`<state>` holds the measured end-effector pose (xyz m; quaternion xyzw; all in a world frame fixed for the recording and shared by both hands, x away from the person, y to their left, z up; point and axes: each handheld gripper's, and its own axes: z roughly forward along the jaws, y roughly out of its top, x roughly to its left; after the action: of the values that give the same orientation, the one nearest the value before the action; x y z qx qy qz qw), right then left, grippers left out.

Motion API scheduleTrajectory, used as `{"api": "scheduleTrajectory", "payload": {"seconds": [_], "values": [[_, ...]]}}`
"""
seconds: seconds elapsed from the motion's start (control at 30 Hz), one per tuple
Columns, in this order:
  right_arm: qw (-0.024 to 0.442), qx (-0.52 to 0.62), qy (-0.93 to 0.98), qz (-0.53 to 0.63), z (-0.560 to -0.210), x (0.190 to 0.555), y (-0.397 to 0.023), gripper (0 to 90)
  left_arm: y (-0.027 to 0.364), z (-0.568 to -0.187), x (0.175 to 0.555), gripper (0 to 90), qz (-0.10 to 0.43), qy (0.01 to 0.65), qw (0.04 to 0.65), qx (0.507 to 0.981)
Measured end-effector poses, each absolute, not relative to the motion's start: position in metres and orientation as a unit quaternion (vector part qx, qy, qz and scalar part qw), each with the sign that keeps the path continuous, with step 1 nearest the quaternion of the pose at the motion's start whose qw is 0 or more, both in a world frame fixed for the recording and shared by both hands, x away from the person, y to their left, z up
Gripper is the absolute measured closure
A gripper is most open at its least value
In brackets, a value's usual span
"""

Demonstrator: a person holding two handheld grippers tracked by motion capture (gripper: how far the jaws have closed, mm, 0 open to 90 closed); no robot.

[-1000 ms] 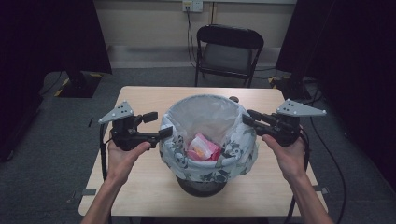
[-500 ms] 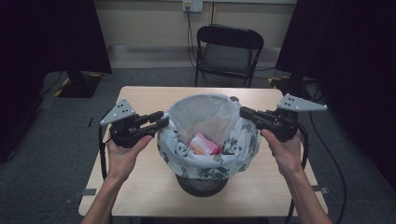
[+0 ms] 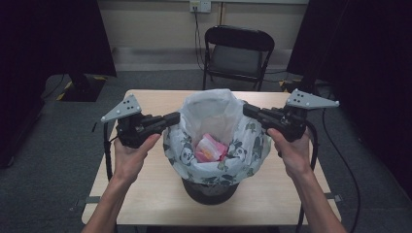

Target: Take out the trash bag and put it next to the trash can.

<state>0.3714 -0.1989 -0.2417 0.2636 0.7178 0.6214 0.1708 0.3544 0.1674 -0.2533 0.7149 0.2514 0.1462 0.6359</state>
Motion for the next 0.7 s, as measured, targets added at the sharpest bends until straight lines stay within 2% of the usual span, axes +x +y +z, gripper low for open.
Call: {"api": "scheduleTrajectory", "payload": {"seconds": [0.27,0.53,0.63,0.67,0.7], "values": [[0.167,0.211,0.703,0.659,-0.201,0.363,-0.177,90.0,0.127,-0.208,0.341,89.9,0.131,0.183,0.673,0.704],[0.128,0.182,0.743,0.632,-0.219,0.362,-0.15,90.0,0.106,-0.198,0.342,90.0,0.094,0.145,0.699,0.694],[0.109,0.165,0.746,0.636,-0.22,0.36,-0.144,90.0,0.102,-0.202,0.346,89.9,0.097,0.142,0.689,0.704],[0.102,0.157,0.746,0.639,-0.22,0.359,-0.142,90.0,0.102,-0.205,0.348,89.3,0.089,0.14,0.689,0.705],[0.099,0.153,0.745,0.642,-0.219,0.358,-0.142,90.0,0.103,-0.208,0.35,85.0,0.088,0.146,0.689,0.704]]}}
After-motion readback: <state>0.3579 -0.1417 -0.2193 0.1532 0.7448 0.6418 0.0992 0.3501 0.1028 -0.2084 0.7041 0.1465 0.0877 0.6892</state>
